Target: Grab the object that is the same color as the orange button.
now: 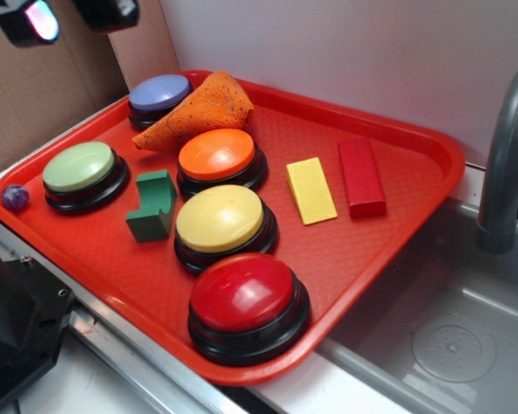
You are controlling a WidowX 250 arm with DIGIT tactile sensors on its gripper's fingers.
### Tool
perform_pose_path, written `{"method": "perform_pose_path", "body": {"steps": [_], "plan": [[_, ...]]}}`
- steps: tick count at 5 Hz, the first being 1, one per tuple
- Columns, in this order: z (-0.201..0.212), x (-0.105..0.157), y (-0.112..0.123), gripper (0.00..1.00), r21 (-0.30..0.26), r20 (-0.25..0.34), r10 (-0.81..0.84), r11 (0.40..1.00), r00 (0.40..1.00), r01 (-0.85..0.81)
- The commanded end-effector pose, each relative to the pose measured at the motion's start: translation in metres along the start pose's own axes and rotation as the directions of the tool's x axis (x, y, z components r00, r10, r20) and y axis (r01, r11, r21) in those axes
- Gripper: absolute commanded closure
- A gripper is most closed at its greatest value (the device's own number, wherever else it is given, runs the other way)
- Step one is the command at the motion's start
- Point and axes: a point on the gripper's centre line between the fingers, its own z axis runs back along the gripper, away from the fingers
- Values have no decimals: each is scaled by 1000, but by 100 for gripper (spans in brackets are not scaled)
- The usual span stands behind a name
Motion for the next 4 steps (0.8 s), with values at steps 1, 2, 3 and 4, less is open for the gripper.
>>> {"method": "perform_pose_path", "body": {"steps": [1, 2, 3, 4], "plan": [[-37, 52, 5, 0, -51, 108, 172, 985, 979, -168], [-58, 71, 6, 0, -51, 146, 255, 967, 956, -250], [-78, 85, 7, 0, -49, 152, 288, 958, 946, -283], [-92, 91, 9, 0, -27, 164, 304, 952, 938, -304]]}}
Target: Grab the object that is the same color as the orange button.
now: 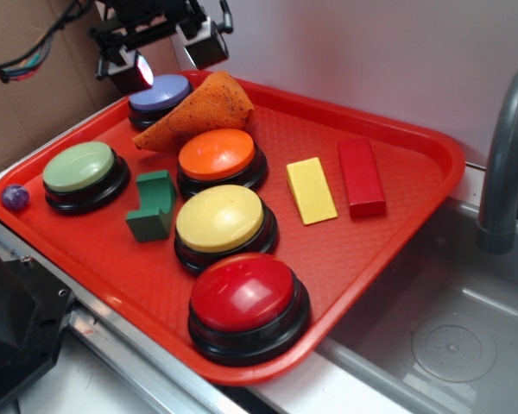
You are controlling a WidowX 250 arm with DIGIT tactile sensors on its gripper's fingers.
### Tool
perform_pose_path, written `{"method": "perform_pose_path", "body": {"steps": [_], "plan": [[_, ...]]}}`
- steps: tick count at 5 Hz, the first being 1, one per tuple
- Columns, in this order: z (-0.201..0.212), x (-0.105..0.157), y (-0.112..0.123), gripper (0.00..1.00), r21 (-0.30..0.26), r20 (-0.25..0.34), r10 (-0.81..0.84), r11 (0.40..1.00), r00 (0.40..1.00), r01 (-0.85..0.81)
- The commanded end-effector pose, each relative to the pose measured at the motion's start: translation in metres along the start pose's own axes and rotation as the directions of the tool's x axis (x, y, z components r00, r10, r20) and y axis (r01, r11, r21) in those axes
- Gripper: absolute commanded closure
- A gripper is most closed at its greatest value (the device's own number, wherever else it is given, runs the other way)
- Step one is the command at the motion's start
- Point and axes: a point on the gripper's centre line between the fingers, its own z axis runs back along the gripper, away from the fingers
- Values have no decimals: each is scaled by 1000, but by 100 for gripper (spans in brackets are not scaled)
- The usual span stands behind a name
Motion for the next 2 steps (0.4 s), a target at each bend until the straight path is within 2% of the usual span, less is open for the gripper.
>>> {"method": "perform_pose_path", "body": {"steps": [1, 2], "plan": [[-19, 24, 1, 0, 14, 51, 24, 1000, 998, -25], [-34, 26, 2, 0, 2, 38, 6, 1000, 999, -6]]}}
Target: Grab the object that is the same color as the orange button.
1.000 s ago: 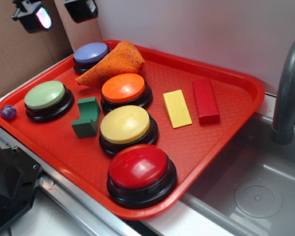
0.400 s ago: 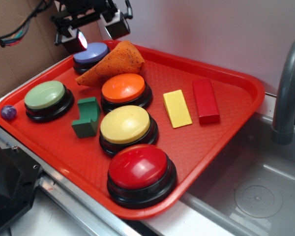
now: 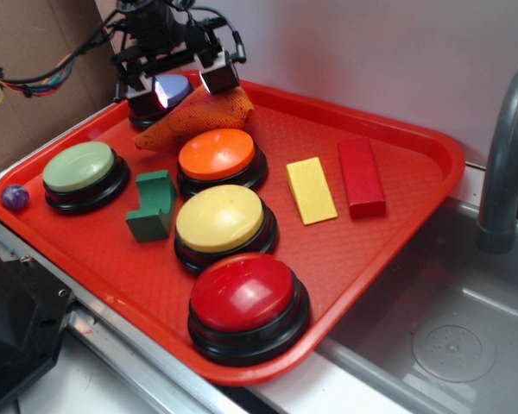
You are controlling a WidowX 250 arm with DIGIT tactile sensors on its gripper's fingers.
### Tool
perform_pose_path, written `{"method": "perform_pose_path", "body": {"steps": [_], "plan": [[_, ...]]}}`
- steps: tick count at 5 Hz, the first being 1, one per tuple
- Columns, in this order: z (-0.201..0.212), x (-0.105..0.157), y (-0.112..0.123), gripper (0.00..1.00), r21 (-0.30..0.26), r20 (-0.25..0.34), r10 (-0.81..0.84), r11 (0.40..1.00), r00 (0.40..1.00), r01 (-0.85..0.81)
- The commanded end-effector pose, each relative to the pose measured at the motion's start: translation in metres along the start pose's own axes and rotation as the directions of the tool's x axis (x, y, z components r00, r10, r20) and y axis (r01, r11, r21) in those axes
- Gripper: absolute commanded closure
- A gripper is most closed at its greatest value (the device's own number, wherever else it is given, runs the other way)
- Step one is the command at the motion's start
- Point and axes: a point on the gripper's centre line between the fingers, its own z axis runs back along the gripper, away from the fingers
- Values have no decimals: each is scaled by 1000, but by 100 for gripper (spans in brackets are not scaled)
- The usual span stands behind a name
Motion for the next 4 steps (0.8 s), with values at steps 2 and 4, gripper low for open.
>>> {"method": "perform_pose_path", "body": {"steps": [2, 4], "plan": [[-15, 16, -1, 69, -17, 27, -20, 1000, 999, 21], [-16, 15, 0, 100, -7, 28, -15, 1000, 999, 15]]}}
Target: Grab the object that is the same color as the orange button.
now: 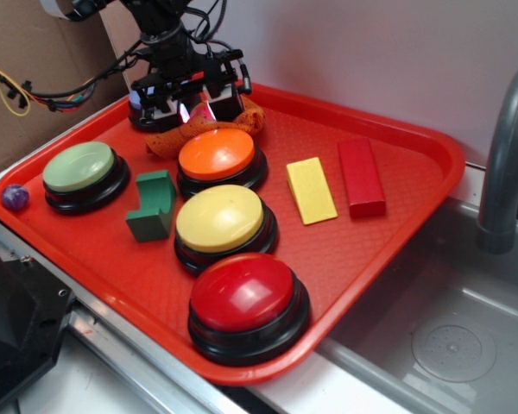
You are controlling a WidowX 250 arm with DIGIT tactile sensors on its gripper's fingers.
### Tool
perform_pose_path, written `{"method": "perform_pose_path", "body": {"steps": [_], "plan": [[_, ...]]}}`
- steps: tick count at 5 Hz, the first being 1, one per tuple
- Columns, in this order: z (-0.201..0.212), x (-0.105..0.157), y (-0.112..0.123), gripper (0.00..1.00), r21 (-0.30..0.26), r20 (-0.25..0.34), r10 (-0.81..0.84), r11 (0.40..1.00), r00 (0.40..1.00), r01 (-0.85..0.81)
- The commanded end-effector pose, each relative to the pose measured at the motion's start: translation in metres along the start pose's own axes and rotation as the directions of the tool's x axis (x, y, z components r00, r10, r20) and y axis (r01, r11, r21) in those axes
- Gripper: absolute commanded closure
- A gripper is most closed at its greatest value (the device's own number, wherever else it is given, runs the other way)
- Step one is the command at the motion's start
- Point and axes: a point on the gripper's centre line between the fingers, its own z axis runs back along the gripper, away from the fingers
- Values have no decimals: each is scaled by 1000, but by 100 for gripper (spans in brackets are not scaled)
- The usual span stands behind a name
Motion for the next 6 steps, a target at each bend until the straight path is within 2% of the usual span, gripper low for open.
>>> {"method": "perform_pose_path", "body": {"steps": [1, 3, 5, 6], "plan": [[11, 11, 2, 100, -10, 44, -1, 1000, 999, 2], [19, 13, 2, 100, 13, 43, -26, 1000, 999, 26], [78, 4, -7, 100, 43, -27, -217, 975, 976, 218], [106, -14, -6, 100, -13, -78, -321, 947, 944, 321]]}}
